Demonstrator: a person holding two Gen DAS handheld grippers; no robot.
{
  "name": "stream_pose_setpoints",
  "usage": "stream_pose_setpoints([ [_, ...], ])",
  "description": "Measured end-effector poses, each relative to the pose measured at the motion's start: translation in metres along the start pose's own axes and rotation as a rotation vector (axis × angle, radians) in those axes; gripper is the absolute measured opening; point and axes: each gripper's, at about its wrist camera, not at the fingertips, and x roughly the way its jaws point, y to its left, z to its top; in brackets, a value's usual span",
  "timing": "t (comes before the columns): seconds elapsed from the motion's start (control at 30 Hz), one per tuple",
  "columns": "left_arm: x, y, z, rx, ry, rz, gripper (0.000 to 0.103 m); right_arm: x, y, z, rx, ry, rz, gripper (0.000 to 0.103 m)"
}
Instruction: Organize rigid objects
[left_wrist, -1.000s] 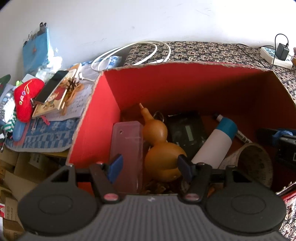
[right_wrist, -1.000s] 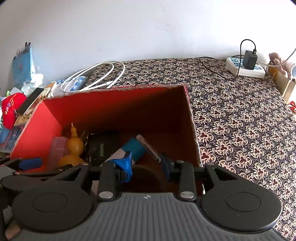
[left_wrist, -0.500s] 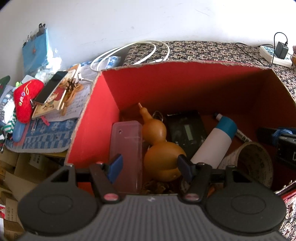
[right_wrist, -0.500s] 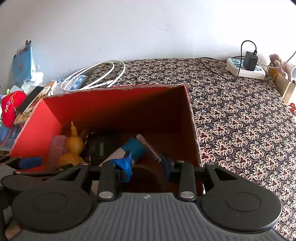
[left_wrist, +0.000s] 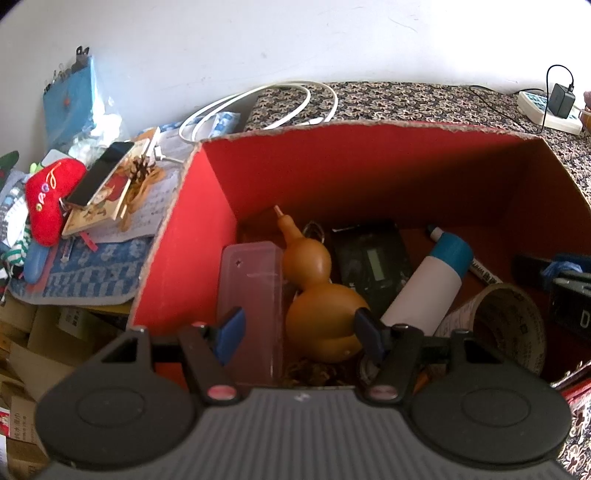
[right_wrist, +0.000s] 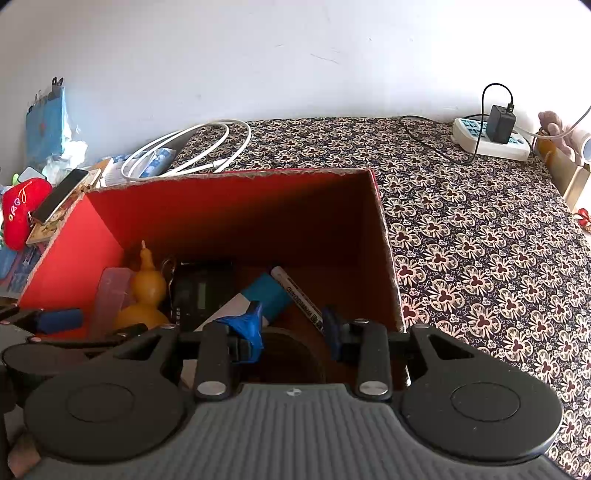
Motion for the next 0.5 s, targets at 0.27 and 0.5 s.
stream_pose_setpoints([
  [0.27, 0.0005, 0.0005, 0.0001, -0.002, 0.001, -0.008, 0.066, -0.0002, 0.0002, -0.0004, -0.002, -0.001, -0.001, 0.02],
  [0.5, -0.0048, 0.0031, 0.0008, -0.021, -0.031, -0.016, 0.065, -0.0004, 0.0006, -0.0004, -0.01, -0.003, -0.003, 0.02],
])
